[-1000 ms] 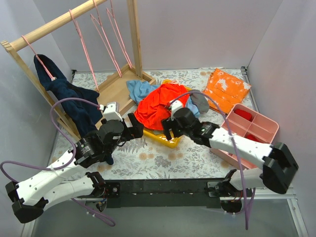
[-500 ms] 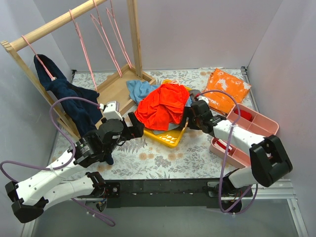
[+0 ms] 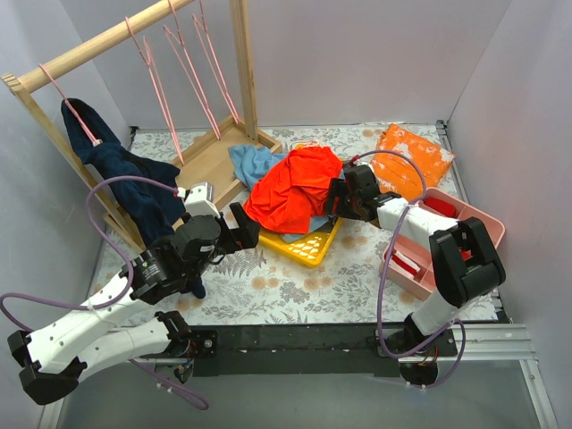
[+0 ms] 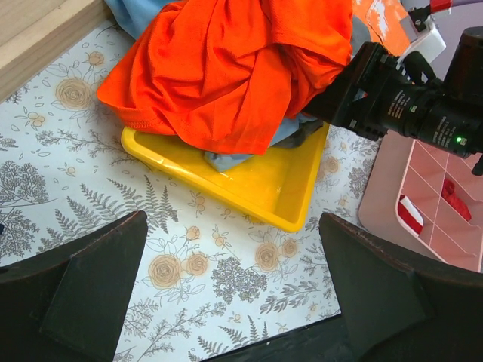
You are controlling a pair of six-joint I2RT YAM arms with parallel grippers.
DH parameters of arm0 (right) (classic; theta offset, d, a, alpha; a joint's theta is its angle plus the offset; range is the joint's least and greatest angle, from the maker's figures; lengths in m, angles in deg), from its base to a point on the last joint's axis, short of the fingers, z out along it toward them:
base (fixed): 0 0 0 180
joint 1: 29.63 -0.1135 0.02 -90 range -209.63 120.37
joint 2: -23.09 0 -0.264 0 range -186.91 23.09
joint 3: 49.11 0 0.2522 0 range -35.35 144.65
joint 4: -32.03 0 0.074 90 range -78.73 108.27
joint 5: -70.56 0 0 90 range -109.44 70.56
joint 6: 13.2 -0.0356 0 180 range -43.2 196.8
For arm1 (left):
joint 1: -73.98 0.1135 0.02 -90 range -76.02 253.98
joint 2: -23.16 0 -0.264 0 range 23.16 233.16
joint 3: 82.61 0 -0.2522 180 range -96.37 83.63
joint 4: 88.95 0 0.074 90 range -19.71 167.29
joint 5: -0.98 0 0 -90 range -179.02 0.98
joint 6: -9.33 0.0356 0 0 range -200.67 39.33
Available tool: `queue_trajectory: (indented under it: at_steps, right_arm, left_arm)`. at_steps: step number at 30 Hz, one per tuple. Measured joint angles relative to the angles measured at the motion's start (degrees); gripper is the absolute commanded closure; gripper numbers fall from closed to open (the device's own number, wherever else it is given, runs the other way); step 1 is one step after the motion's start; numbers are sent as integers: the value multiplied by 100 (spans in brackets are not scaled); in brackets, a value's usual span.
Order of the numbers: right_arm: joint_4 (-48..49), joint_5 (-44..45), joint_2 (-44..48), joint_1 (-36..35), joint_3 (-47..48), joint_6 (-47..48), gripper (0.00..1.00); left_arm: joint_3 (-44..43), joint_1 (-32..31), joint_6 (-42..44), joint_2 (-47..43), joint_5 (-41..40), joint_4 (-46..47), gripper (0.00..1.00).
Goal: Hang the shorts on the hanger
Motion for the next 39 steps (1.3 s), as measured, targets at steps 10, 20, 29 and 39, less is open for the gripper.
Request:
queue_trajectory:
  at_steps: [10, 20, 29, 39]
  right_arm:
    - [4, 20, -81, 107, 227, 398, 18]
    - [13, 114, 490, -131, -109, 610, 17]
    - [-146, 498, 2341, -1670, -647, 590, 16]
    - [-179, 592, 1314, -3578, -813, 195, 17]
  left_arm:
    - [0, 0, 7, 111, 72, 31, 2]
    - [0, 0, 26, 192, 101, 138, 2]
    - [-7, 0, 20, 195, 87, 98, 2]
    - [-264, 0, 15, 203, -13, -20, 2]
